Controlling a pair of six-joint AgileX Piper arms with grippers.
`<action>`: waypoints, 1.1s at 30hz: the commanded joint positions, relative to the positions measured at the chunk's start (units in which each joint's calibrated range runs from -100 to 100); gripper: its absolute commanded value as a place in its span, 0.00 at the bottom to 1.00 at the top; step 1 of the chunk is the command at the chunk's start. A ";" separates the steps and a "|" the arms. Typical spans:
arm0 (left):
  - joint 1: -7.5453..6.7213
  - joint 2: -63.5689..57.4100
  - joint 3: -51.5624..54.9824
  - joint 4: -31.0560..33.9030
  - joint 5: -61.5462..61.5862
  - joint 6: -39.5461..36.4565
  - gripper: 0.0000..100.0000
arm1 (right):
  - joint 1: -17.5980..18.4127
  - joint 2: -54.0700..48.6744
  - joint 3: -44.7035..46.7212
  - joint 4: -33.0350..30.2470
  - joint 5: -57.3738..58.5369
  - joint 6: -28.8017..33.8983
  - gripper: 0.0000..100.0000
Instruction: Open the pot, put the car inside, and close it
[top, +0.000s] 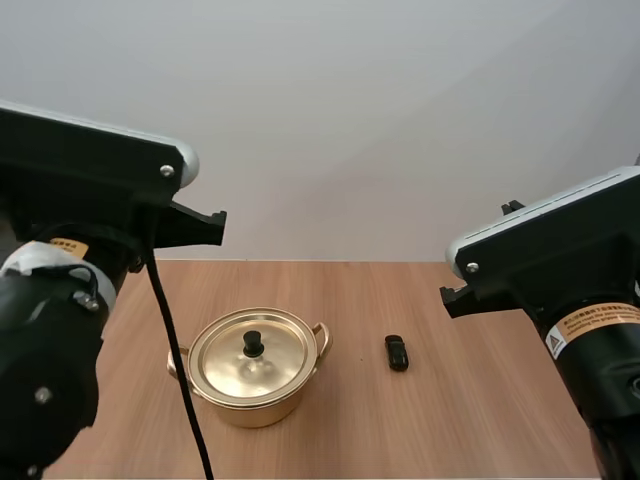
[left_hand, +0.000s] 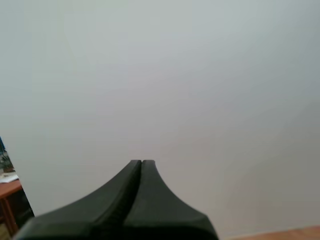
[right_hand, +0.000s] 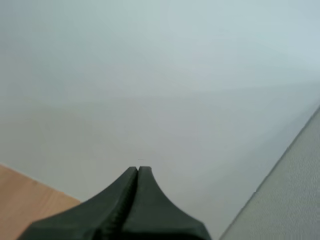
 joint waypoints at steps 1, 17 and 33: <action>0.03 17.72 -2.12 -8.40 79.94 22.35 0.00 | 0.04 0.71 0.06 24.87 38.82 -18.15 0.00; 0.03 36.77 -6.45 -8.00 79.69 21.92 0.85 | 0.04 0.69 0.06 24.76 37.65 -18.17 0.00; 0.03 36.77 -6.45 -6.98 78.46 20.59 0.88 | 0.04 0.69 0.06 24.76 37.34 -18.08 0.11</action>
